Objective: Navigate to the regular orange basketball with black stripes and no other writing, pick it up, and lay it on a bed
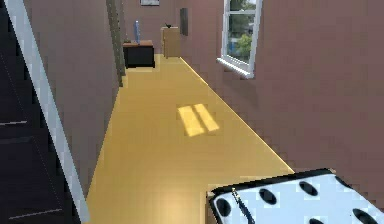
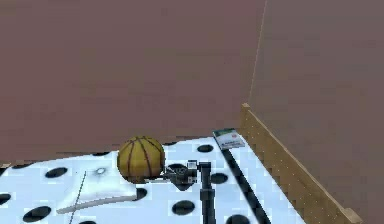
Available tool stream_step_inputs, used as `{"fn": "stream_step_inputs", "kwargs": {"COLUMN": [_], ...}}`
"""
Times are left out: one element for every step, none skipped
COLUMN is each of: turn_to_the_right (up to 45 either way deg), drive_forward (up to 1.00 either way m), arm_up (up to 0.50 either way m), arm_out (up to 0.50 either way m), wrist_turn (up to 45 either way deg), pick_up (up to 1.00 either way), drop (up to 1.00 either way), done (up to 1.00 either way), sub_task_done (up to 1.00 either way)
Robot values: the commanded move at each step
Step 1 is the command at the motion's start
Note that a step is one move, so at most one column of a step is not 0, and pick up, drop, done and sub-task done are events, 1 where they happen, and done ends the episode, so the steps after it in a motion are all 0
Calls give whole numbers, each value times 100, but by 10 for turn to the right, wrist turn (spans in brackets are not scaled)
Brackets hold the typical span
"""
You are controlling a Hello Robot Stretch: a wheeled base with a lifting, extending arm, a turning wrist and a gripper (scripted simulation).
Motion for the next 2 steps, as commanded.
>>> {"fn": "stream_step_inputs", "kwargs": {"turn_to_the_right": [0,0], "drive_forward": [0,0], "arm_up": [-32,0], "arm_out": [0,0], "wrist_turn": [0,0], "pick_up": [0,0], "drop": [0,100], "done": [0,0], "sub_task_done": [0,0]}}
